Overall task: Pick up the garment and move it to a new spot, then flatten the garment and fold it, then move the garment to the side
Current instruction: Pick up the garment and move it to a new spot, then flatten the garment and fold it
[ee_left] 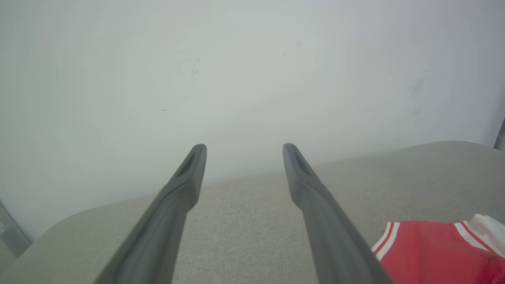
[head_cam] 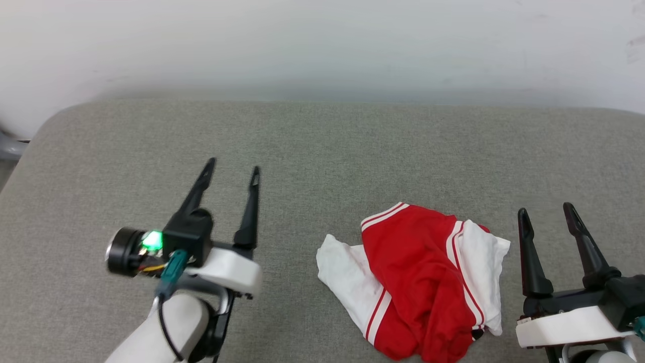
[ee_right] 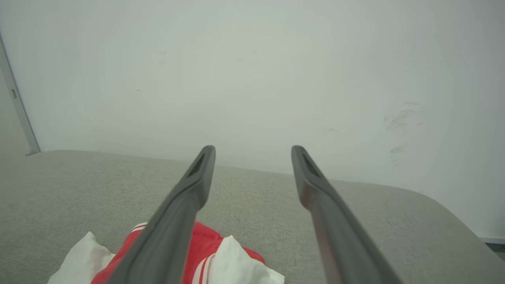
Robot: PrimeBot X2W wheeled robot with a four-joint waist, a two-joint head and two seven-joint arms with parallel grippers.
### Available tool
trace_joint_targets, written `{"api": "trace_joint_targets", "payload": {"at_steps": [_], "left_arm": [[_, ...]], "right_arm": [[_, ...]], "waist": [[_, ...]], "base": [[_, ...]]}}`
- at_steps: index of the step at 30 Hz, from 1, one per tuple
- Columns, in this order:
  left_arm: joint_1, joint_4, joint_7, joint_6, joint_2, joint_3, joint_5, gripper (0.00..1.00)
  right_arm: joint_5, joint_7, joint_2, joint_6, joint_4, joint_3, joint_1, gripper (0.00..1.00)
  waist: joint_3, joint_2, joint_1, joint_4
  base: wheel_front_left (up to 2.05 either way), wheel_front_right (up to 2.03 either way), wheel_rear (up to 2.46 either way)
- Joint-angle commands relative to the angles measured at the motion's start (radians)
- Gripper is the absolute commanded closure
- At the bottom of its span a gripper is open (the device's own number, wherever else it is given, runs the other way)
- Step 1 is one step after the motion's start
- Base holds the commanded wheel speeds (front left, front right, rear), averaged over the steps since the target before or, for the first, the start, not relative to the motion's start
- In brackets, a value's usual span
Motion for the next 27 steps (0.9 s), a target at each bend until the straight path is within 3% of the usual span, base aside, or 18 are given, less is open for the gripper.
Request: {"api": "trace_joint_targets", "payload": {"at_steps": [1,10,21,27], "left_arm": [[0.036,-0.018,-0.003,0.01,-0.003,0.033,0.021,0.0],[0.293,-0.095,-0.003,-0.004,-0.076,0.268,0.182,0.0],[0.444,-0.104,-0.003,-0.115,-0.2,0.448,0.308,0.0],[0.479,-0.099,-0.003,-0.167,-0.24,0.507,0.343,0.0]], "right_arm": [[0.012,-0.002,0.003,-0.001,0.003,0.002,0.01,0.0],[0.038,-0.002,0.003,-0.001,0.021,0.007,0.029,0.0],[0.076,-0.002,0.003,-0.001,0.038,-0.005,0.068,0.0],[0.084,-0.002,0.003,-0.001,0.037,-0.007,0.08,0.0]], "waist": [[-0.005,0.0,0.0,0.004],[-0.033,0.0,0.0,0.004],[-0.05,0.0,0.0,-0.019],[-0.054,0.0,0.0,-0.029]], "base": [[0.0,0.0,0.0],[0.0,0.0,0.0],[0.0,0.0,0.0],[0.0,0.0,0.0]]}}
